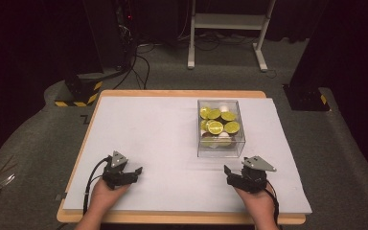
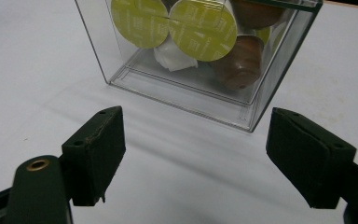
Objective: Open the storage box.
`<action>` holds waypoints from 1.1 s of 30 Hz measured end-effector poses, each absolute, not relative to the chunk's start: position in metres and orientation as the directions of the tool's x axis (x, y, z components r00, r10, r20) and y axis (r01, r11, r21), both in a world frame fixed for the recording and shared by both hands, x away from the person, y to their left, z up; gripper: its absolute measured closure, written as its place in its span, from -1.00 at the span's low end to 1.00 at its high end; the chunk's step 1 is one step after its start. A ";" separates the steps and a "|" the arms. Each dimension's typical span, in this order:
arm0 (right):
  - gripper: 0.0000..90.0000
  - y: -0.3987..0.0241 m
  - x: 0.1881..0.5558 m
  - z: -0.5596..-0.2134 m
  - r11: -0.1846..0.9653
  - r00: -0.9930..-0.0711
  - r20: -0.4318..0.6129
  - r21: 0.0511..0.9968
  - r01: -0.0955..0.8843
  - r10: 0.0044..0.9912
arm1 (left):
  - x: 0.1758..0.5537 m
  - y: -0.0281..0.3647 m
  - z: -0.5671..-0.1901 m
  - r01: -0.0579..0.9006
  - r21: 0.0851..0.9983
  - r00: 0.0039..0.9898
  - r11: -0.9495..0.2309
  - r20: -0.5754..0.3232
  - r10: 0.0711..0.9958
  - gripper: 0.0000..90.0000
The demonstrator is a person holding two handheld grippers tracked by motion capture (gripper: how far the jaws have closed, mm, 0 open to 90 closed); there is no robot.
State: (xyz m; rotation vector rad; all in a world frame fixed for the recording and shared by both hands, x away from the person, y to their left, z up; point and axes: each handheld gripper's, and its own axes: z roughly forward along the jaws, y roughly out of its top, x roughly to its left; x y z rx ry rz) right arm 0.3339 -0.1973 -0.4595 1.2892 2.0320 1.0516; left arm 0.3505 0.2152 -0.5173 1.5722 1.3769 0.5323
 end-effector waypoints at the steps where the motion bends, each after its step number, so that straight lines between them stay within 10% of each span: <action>1: -0.57 -0.196 0.334 -0.460 0.248 -0.419 -0.011 0.820 0.515 0.908 | 0.351 0.215 -0.517 0.517 0.852 0.272 0.081 -0.253 0.928 -0.37; 33: -0.56 -0.169 0.343 -0.454 0.236 -0.426 0.004 0.828 0.508 0.905 | 0.350 0.215 -0.517 0.518 0.852 0.277 0.076 -0.251 0.927 -0.38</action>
